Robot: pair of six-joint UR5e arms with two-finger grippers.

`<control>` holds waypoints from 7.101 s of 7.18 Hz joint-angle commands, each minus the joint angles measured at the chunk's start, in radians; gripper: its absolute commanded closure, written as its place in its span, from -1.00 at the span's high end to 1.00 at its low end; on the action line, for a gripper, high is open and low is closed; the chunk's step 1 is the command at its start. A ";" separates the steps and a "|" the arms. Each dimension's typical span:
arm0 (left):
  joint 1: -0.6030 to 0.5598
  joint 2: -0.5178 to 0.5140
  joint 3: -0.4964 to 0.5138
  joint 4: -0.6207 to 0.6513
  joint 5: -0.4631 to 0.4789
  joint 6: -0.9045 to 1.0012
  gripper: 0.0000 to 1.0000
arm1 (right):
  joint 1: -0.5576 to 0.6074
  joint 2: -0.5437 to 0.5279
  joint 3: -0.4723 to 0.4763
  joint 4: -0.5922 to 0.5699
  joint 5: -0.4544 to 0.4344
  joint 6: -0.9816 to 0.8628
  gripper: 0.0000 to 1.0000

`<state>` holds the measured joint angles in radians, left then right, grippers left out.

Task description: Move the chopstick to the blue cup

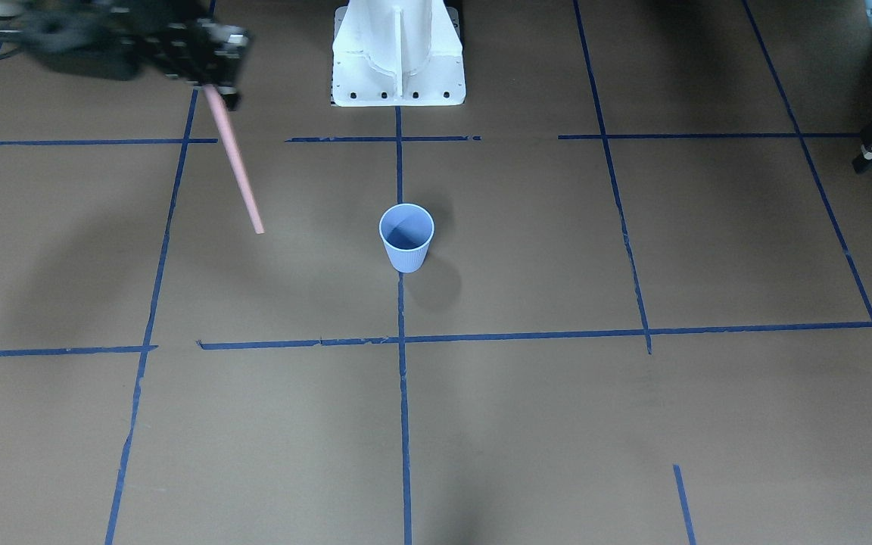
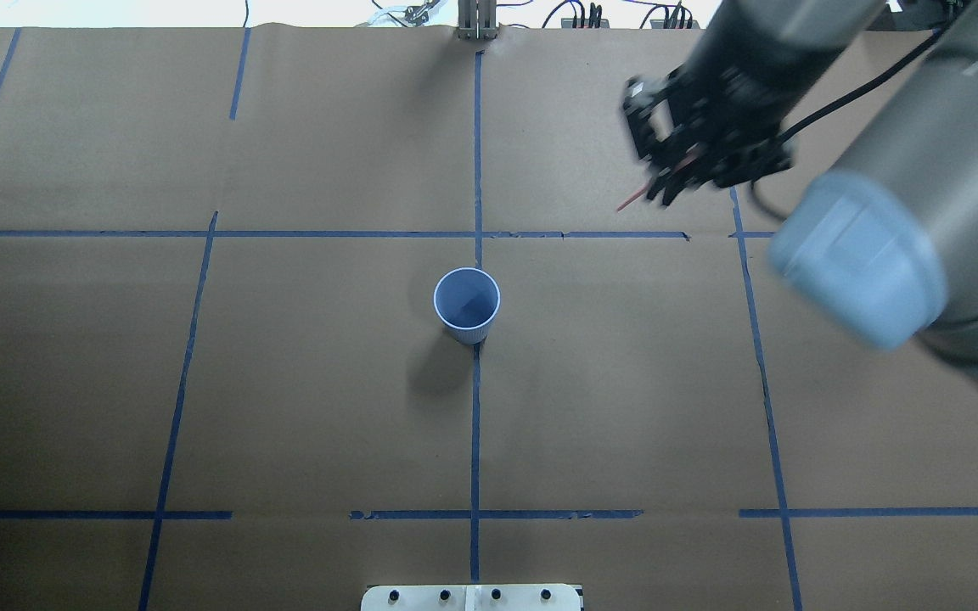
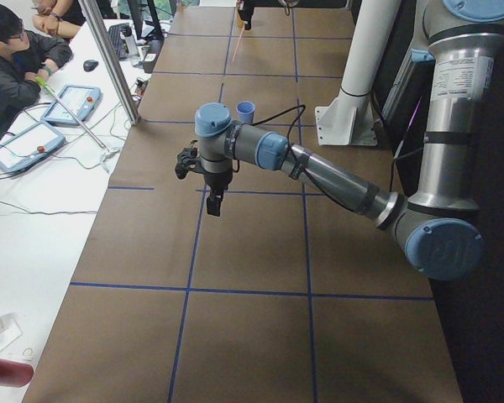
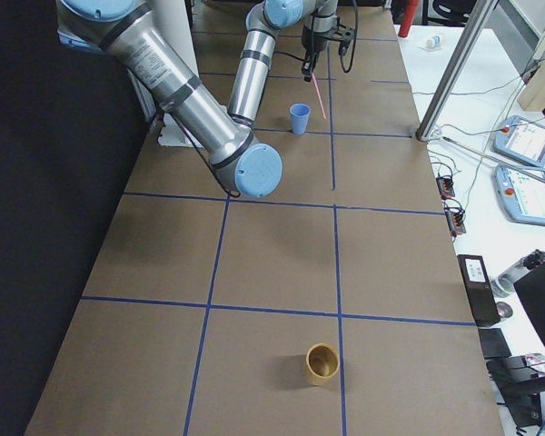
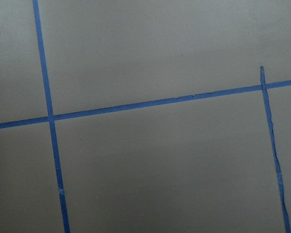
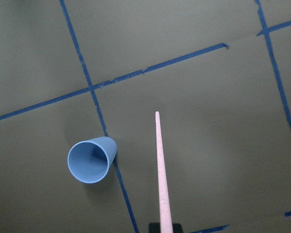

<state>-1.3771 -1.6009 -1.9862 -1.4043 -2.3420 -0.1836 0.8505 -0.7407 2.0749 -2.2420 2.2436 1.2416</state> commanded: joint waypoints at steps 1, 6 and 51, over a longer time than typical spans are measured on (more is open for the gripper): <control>-0.002 0.003 0.004 -0.004 0.001 0.004 1.00 | -0.189 0.094 -0.088 0.048 -0.122 0.157 -1.00; 0.000 0.010 0.021 -0.004 0.004 0.007 1.00 | -0.283 0.198 -0.352 0.239 -0.199 0.251 -0.99; -0.223 0.088 0.366 -0.027 -0.039 0.366 1.00 | 0.777 -0.901 -0.449 0.610 0.128 -1.269 1.00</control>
<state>-1.5999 -1.5125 -1.6194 -1.4312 -2.3807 0.1825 1.6276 -1.6414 1.6254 -1.6324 2.3716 -0.0276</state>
